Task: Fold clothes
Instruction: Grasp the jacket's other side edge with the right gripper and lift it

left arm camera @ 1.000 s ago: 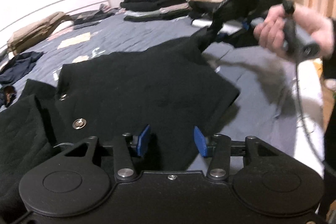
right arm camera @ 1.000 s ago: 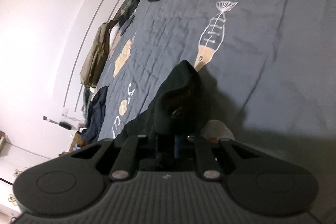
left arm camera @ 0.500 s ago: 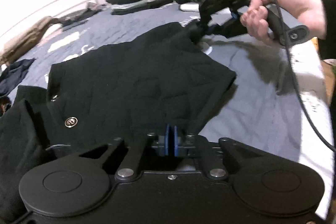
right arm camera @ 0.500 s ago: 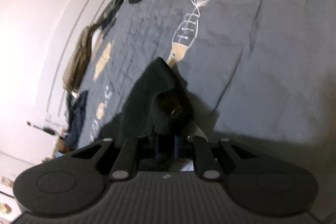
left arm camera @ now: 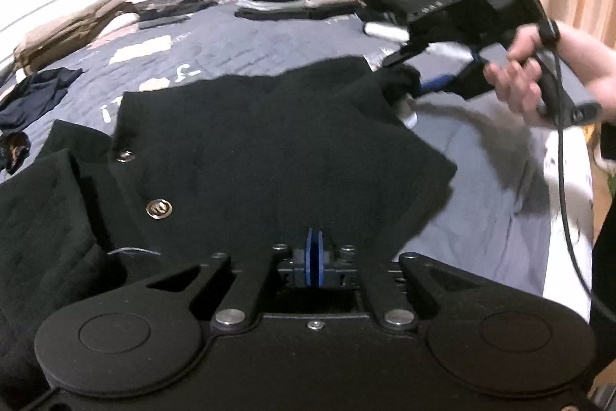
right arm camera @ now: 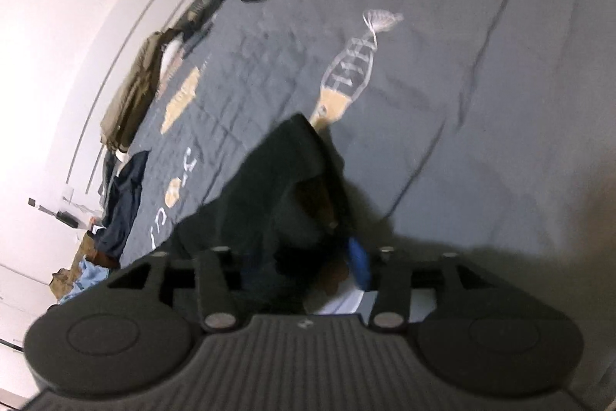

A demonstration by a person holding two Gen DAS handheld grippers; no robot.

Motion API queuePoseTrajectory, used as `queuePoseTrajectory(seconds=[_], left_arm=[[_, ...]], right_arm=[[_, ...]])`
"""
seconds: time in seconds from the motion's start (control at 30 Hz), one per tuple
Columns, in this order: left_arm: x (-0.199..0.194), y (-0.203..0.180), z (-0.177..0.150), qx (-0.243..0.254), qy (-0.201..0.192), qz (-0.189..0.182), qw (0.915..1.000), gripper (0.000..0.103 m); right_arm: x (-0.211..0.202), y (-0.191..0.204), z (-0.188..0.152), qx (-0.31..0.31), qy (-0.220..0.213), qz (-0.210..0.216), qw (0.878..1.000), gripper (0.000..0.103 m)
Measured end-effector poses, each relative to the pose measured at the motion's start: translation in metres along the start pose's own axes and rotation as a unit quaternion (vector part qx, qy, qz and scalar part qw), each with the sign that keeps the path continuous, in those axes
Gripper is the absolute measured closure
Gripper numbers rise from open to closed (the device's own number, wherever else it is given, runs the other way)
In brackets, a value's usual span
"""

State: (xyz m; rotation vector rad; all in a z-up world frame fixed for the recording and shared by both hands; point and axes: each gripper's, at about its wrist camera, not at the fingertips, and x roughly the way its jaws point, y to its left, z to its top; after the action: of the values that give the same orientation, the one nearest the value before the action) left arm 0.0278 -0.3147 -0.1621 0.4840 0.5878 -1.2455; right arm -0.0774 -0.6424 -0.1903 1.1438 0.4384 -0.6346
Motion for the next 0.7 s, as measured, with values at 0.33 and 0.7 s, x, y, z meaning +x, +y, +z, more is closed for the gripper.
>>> queuePoseTrajectory(seconds=[0.33, 0.7], left_arm=[[-0.007, 0.004, 0.005, -0.026, -0.024, 0.011, 0.9993, 0.076], [-0.016, 0.015, 0.004, -0.046, -0.032, 0.034, 0.9979, 0.071]], right_arm=[[0.025, -0.002, -0.011, 0.025, 0.031, 0.013, 0.999, 0.042], [0.032, 0.018, -0.014, -0.048, -0.033, 0.009, 0.998, 0.081]])
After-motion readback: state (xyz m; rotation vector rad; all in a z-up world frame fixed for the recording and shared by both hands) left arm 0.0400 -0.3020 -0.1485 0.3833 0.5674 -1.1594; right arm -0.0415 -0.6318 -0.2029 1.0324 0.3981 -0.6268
